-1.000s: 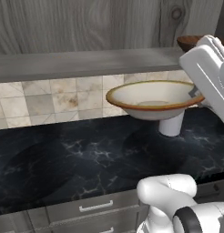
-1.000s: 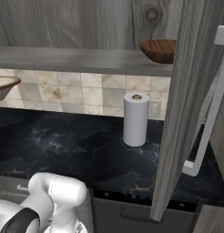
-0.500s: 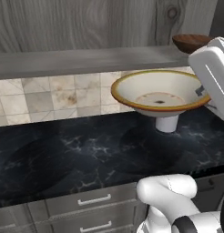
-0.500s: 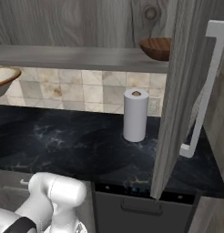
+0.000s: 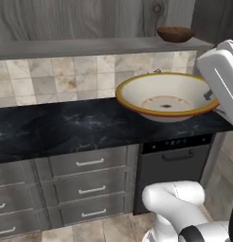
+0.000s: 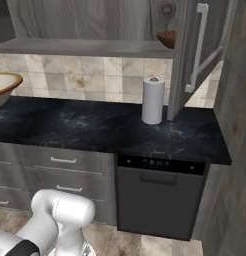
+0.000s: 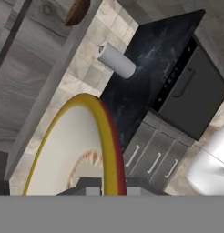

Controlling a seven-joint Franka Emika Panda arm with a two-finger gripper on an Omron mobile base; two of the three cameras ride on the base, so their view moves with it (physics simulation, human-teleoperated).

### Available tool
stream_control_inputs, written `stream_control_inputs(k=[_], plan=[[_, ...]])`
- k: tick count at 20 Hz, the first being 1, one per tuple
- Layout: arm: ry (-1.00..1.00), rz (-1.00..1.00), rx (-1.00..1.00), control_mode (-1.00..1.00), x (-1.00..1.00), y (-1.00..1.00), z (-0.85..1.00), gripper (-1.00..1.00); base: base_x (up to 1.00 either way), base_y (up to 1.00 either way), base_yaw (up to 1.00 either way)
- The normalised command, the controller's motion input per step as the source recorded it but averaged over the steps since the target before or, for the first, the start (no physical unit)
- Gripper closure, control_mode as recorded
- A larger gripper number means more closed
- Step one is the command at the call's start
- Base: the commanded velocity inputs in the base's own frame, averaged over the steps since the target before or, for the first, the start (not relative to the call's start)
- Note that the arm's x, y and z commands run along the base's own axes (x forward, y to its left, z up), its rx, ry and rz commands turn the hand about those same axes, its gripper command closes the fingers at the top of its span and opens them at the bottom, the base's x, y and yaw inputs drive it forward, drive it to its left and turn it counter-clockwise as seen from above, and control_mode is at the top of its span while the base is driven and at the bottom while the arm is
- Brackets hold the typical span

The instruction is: Move the bowls from the cabinet to the plates on the dining table.

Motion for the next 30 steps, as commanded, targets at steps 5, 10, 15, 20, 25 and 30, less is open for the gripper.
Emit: stream_control_inputs(k=[5,10,15,20,25,30], plan=[[0.0,0.0,0.0,1.0,0.0,0.0,0.0,1.0,-1.0,0.0,0.0],[0.0,0.0,0.0,1.0,0.0,0.0,0.0,1.0,-1.0,0.0,0.0],[0.0,0.0,0.0,1.0,0.0,0.0,0.0,1.0,-1.0,0.01,0.0],[0.0,0.0,0.0,1.0,0.0,0.0,0.0,1.0,-1.0,0.16,0.01],[0.0,0.0,0.0,1.0,0.0,0.0,0.0,1.0,-0.34,0.26,0.38],[0.0,0.0,0.0,1.0,0.0,0.0,0.0,1.0,0.0,0.0,0.5]])
